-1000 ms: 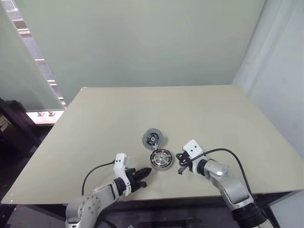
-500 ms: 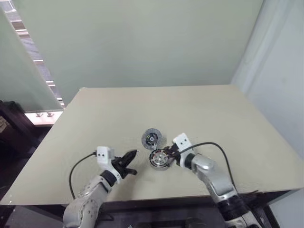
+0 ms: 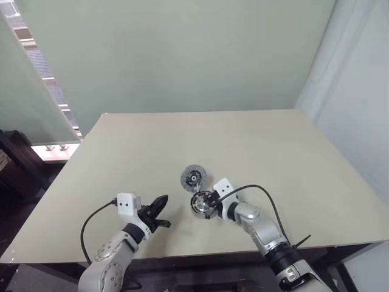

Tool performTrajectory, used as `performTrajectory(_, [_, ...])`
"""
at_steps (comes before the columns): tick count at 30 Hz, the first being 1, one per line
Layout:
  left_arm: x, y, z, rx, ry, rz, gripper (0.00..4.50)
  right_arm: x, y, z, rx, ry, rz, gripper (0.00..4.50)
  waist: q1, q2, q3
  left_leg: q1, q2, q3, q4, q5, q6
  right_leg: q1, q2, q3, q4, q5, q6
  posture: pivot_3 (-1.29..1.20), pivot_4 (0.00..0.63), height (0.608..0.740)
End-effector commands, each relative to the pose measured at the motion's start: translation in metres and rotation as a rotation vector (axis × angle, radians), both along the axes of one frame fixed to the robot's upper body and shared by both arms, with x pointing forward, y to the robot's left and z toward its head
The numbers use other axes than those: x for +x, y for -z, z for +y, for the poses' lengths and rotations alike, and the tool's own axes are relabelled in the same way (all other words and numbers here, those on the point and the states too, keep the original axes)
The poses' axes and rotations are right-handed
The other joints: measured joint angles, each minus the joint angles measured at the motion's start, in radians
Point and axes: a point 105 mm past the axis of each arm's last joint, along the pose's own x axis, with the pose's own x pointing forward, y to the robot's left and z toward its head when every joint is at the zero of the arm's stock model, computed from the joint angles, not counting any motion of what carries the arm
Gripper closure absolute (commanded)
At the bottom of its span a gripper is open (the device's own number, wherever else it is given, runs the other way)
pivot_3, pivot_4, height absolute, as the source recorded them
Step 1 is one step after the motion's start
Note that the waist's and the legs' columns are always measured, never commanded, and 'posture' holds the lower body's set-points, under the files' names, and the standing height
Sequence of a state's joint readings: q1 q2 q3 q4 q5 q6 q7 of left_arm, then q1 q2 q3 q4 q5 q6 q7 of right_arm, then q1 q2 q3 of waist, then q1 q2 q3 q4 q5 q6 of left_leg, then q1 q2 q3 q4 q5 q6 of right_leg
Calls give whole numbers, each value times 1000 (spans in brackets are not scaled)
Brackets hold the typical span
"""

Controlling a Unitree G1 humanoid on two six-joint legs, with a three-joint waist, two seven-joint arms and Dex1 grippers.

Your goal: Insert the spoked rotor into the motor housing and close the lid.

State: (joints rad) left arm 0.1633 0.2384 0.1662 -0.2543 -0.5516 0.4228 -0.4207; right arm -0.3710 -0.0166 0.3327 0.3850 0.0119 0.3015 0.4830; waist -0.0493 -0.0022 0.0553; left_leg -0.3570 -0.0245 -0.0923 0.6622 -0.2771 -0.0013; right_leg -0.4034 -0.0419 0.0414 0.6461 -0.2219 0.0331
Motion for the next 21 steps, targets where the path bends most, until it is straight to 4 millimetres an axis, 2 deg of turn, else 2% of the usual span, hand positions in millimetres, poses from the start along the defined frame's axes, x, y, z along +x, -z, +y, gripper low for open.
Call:
performTrajectory(1, [3, -18, 0, 14, -2, -74, 4459, 5, -26, 3, 86, -1, -67, 4500, 0, 0, 0, 0, 0, 0, 0, 0, 0, 0, 0, 0, 0, 0, 0, 0, 0, 740])
performTrajectory(3, [3, -17, -1, 7, 7, -68, 4459, 9, -39, 1, 104, -2, -99, 4500, 0, 0, 0, 0, 1, 0, 0, 0, 0, 0, 2, 1, 0, 0, 0, 0, 0, 740])
performTrajectory(6, [4, -16, -3, 6, 12, -67, 4500, 10, -53, -3, 112, -10, -133, 3926, 0, 0, 0, -1, 2, -1, 0, 0, 0, -1, 2, 1, 0, 0, 0, 0, 0, 740])
performTrajectory(7, [5, -16, -3, 7, 13, -67, 4500, 10, -57, -4, 107, -18, -146, 3599, 0, 0, 0, -1, 2, -1, 0, 0, 0, -1, 3, 1, 0, 0, 0, 0, 0, 740])
performTrajectory(8, [5, -16, -4, 6, 13, -67, 4500, 9, -59, -6, 99, -26, -155, 3599, 1, 0, 0, -1, 2, -1, 0, 0, 0, -1, 3, 1, 0, 0, 0, 0, 0, 740])
performTrajectory(9, [6, -16, -5, 6, 14, -68, 4500, 8, -61, -8, 92, -31, -160, 3599, 1, 0, 0, -1, 2, -1, 0, 0, 0, -1, 3, 1, 0, 0, 0, 0, 0, 740])
performTrajectory(12, [7, -15, -7, 10, 19, -67, 4500, -13, -52, -13, -53, -206, -127, 3011, 1, 0, 0, -1, 2, -1, 1, 0, 0, -1, 3, 1, 0, 0, 0, 0, 0, 740])
performTrajectory(15, [7, -14, -8, 17, 30, -62, 4500, -27, -49, -25, -196, -336, -150, 2027, 1, 0, 0, -2, 1, -1, 1, 0, 0, -1, 3, 1, 0, 0, 0, 0, 0, 740])
performTrajectory(20, [7, -11, -8, 28, 38, -52, 4500, -33, -54, -40, -316, -411, -179, 228, 0, 0, 0, -1, 2, 0, 2, 0, 0, -1, 3, 1, 0, 0, 0, 0, 0, 740])
performTrajectory(21, [7, -11, -8, 30, 39, -52, 4500, -34, -54, -41, -335, -434, -177, 34, 0, 0, 0, -1, 3, 0, 2, 0, 0, 0, 4, 1, 0, 0, 0, 0, 0, 740])
